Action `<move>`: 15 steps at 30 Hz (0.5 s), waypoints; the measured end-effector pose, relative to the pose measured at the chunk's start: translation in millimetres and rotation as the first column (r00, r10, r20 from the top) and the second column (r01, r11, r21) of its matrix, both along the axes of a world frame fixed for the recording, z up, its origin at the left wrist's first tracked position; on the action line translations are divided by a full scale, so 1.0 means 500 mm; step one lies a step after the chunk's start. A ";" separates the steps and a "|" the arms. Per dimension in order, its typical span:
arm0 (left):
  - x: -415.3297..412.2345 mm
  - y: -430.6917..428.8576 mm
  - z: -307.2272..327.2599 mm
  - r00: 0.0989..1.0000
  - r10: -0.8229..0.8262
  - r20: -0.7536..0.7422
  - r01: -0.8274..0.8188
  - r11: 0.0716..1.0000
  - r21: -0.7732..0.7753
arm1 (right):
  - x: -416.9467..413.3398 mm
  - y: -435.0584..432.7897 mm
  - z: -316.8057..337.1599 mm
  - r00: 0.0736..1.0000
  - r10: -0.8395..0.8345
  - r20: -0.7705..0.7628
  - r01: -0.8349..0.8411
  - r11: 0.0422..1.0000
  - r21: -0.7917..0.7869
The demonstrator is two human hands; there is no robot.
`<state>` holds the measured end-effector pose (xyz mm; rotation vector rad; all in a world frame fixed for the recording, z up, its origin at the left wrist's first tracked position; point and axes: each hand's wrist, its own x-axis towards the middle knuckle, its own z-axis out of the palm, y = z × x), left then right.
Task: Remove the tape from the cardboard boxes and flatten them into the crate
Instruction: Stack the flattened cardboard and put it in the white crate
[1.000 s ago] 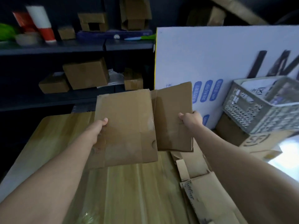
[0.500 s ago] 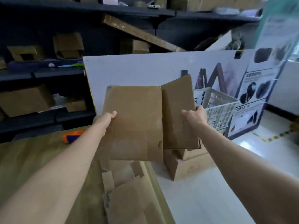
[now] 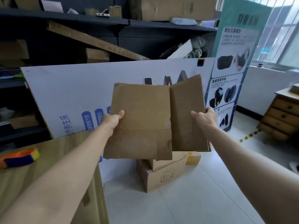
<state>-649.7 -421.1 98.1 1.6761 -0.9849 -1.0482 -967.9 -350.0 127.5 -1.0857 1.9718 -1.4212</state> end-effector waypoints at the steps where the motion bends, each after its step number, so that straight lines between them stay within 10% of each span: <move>1: -0.017 -0.016 -0.004 1.000 -0.010 -0.010 0.009 1.000 -0.006 | -0.019 -0.012 0.001 1.000 -0.006 0.003 0.006 1.000 0.000; 15: -0.236 -0.197 -0.016 0.993 0.060 -0.106 -0.069 0.995 -0.077 | -0.247 -0.200 -0.003 0.988 0.023 0.154 -0.015 0.999 -0.052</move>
